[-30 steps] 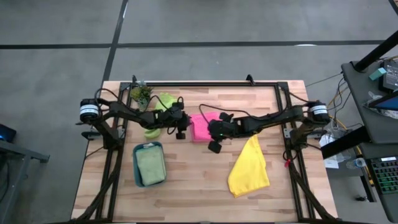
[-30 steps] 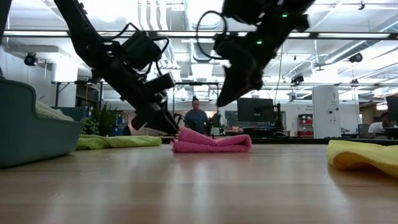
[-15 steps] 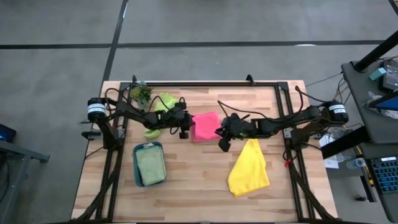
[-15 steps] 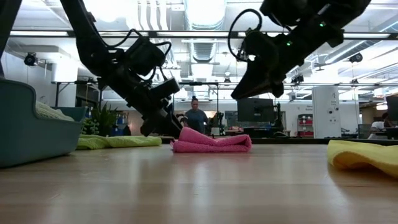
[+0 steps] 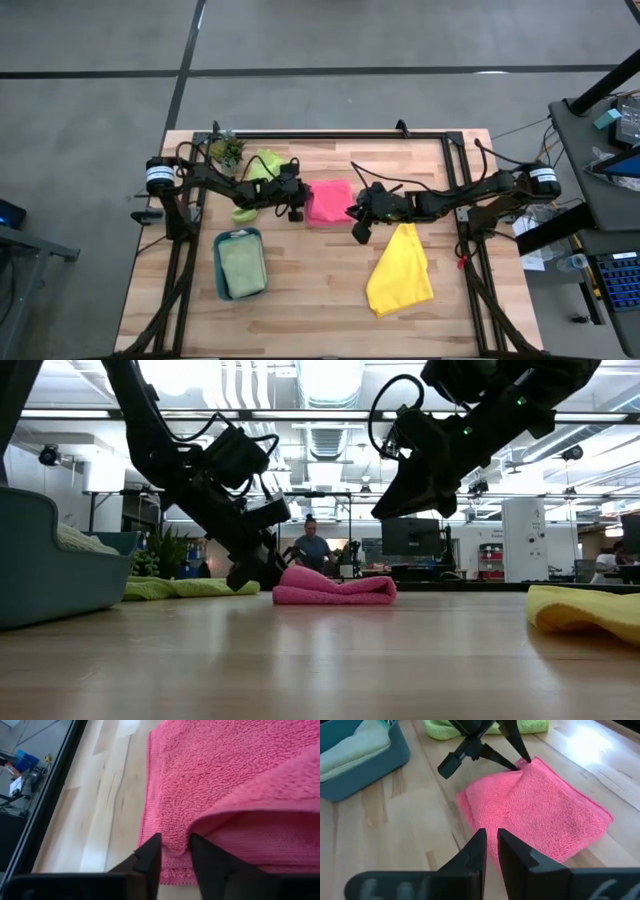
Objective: Fold microfiber towels
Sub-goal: Fold the pink microfiber cloth
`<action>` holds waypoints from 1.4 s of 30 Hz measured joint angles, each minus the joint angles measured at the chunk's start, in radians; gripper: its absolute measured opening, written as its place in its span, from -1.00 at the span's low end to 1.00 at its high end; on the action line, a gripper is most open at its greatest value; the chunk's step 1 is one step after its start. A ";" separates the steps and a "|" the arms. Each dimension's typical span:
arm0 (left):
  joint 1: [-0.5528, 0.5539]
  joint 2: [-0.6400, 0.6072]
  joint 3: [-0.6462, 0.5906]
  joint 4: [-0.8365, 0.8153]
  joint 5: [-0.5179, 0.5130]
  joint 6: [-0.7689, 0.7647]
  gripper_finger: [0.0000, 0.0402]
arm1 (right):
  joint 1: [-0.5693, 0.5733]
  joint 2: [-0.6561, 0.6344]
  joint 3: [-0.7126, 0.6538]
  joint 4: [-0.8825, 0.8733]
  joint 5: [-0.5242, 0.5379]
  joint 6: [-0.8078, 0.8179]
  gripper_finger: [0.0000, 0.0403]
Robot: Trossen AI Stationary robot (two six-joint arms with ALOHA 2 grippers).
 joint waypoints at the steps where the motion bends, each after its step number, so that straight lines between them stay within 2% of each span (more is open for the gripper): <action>1: 0.000 -0.001 0.000 0.000 0.000 0.002 -0.64 | 0.000 0.000 0.000 0.000 0.000 0.000 -0.82; 5: 0.000 -0.002 -0.001 0.000 0.000 0.002 -0.95 | 0.000 0.000 0.000 0.000 0.000 0.000 -0.82; 8: -0.002 -0.009 -0.002 -0.001 -0.008 0.008 -0.97 | 0.000 0.000 0.000 0.000 0.000 0.000 -0.82; 11: -0.012 -0.036 -0.002 0.001 -0.059 0.071 -0.99 | 0.000 0.000 0.000 0.000 0.000 0.000 -0.82; 17: -0.018 -0.057 -0.004 -0.001 -0.094 0.267 -0.99 | 0.000 0.000 0.000 0.000 0.000 0.000 -0.82; 21: -0.024 -0.057 -0.004 -0.002 -0.107 0.263 -0.99 | 0.000 0.000 0.000 0.000 0.000 0.007 -0.82; 27: -0.036 -0.066 -0.009 -0.055 -0.222 0.244 -0.99 | 0.000 0.000 0.000 0.000 0.000 0.007 -0.82; 36: -0.066 -0.077 -0.011 -0.063 -0.233 0.236 -0.98 | 0.000 0.000 0.000 0.000 0.000 0.007 -0.82; 42: -0.066 -0.116 -0.011 -0.155 -0.307 0.234 -0.70 | 0.000 0.000 0.000 0.000 0.000 0.009 -0.82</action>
